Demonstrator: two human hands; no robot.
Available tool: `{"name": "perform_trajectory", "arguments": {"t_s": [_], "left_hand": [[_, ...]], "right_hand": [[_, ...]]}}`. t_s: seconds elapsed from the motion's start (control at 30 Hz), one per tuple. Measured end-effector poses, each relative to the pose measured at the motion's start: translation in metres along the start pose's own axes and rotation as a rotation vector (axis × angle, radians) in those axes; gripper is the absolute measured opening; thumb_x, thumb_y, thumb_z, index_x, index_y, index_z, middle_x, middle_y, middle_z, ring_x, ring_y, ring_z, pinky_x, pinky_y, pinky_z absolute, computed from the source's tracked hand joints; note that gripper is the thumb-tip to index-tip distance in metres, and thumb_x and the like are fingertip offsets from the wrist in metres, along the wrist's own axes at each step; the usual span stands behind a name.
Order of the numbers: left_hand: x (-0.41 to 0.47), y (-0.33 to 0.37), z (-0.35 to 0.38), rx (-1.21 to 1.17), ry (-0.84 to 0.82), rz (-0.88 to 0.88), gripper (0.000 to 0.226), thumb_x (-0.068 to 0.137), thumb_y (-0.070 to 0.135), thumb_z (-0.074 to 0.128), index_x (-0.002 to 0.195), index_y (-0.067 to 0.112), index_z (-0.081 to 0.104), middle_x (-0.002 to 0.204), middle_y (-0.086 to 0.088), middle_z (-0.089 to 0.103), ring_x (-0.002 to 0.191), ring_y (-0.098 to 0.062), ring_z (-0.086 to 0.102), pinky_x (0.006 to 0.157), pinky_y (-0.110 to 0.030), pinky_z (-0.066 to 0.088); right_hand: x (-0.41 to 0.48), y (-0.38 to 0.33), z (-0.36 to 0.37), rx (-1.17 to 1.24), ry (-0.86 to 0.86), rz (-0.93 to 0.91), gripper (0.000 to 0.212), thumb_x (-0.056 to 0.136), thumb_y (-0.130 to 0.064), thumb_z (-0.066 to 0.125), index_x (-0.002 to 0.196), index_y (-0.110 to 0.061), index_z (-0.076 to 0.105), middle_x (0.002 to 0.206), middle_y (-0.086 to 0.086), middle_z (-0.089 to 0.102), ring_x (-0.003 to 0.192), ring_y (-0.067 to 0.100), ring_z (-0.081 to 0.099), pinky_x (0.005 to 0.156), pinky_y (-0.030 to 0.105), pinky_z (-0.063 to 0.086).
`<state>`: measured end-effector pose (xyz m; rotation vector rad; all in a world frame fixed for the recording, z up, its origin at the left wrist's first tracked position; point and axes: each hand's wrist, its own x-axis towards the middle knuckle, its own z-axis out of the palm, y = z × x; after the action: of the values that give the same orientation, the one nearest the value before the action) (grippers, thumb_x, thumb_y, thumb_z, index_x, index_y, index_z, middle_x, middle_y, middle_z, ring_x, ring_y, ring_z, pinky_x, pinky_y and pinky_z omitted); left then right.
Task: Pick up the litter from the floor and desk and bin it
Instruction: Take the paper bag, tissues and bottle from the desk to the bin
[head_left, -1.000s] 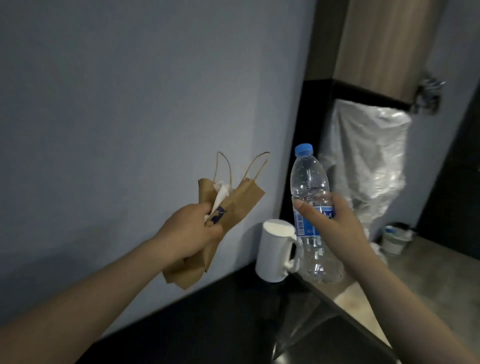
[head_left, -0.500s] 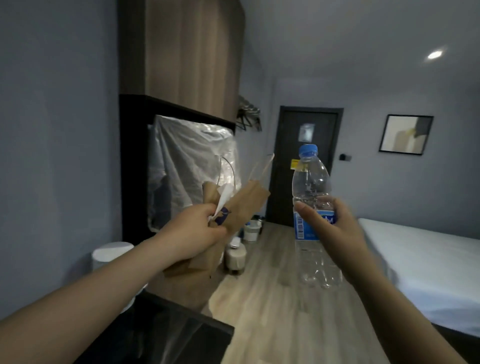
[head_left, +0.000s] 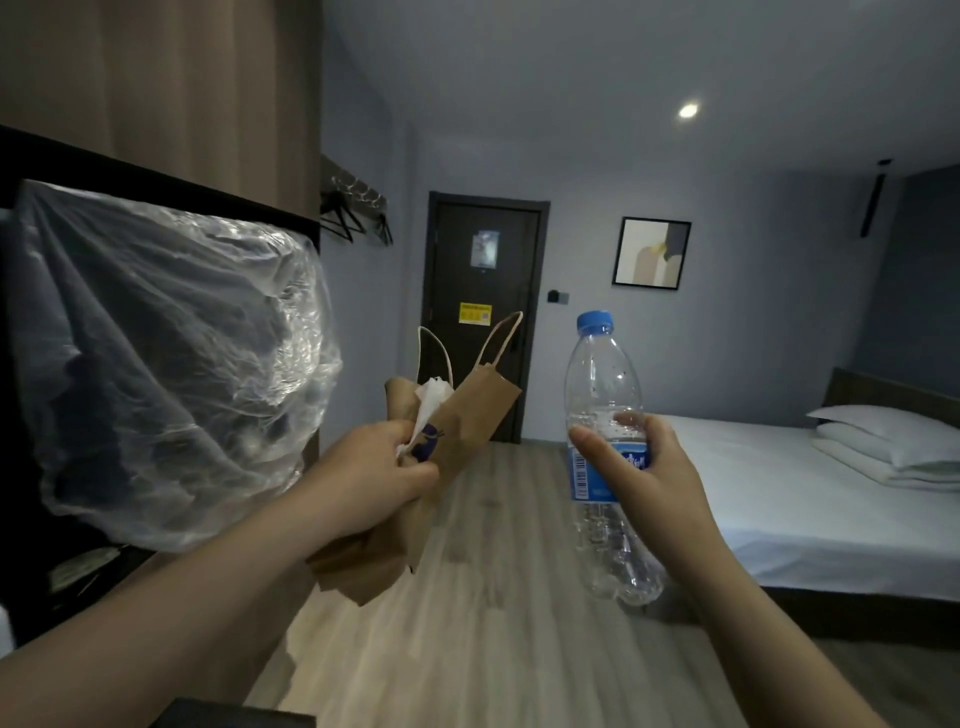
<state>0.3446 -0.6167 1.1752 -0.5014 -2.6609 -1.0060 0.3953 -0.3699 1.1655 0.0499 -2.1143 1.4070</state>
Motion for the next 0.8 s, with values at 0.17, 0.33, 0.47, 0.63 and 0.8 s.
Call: {"name": "perform_trajectory", "arguments": {"t_s": [0.17, 0.33, 0.47, 0.63, 0.8], "left_hand": [[0.070, -0.033, 0.016, -0.040, -0.035, 0.030, 0.006, 0.083, 0.034, 0.062, 0.084, 0.028, 0.062, 0.081, 0.006, 0.065, 0.077, -0.010, 0.061, 0.064, -0.027, 0.048], [0.144, -0.068, 0.020, -0.052, -0.055, 0.049, 0.005, 0.086, 0.035, 0.060, 0.086, 0.030, 0.059, 0.082, 0.009, 0.063, 0.075, -0.003, 0.057, 0.056, -0.017, 0.036], [0.200, -0.101, 0.032, -0.056, -0.047, 0.046, 0.004, 0.085, 0.034, 0.062, 0.083, 0.032, 0.059, 0.081, 0.010, 0.063, 0.075, -0.002, 0.056, 0.057, -0.018, 0.038], [0.269, -0.130, 0.057, -0.076, -0.092, 0.017, 0.004, 0.085, 0.032, 0.062, 0.087, 0.028, 0.061, 0.083, 0.006, 0.065, 0.077, -0.008, 0.060, 0.059, -0.020, 0.040], [0.345, -0.151, 0.098, -0.048, -0.107, -0.004, 0.007, 0.084, 0.029, 0.060, 0.081, 0.024, 0.060, 0.082, -0.001, 0.064, 0.077, -0.013, 0.059, 0.059, -0.023, 0.042]], "right_hand": [[0.061, 0.030, 0.035, -0.038, 0.012, 0.011, 0.082, 0.060, -0.068, 0.057, 0.129, -0.026, 0.042, 0.111, -0.006, 0.059, 0.090, 0.011, 0.065, 0.069, 0.020, 0.055], [0.122, 0.048, 0.077, -0.084, 0.015, 0.035, 0.096, 0.053, -0.075, 0.054, 0.134, -0.025, 0.041, 0.118, -0.002, 0.058, 0.095, 0.015, 0.065, 0.078, 0.031, 0.058], [0.169, 0.073, 0.110, -0.089, 0.014, 0.055, 0.090, 0.055, -0.074, 0.056, 0.130, -0.026, 0.042, 0.114, -0.005, 0.058, 0.093, 0.013, 0.064, 0.075, 0.026, 0.057], [0.228, 0.109, 0.135, -0.073, 0.007, 0.090, 0.084, 0.058, -0.067, 0.057, 0.129, -0.026, 0.042, 0.108, -0.007, 0.058, 0.088, 0.008, 0.064, 0.065, 0.017, 0.052], [0.300, 0.163, 0.151, -0.041, 0.016, 0.103, 0.076, 0.061, -0.065, 0.060, 0.125, -0.028, 0.043, 0.105, -0.009, 0.060, 0.088, 0.009, 0.065, 0.069, 0.020, 0.054]]}}
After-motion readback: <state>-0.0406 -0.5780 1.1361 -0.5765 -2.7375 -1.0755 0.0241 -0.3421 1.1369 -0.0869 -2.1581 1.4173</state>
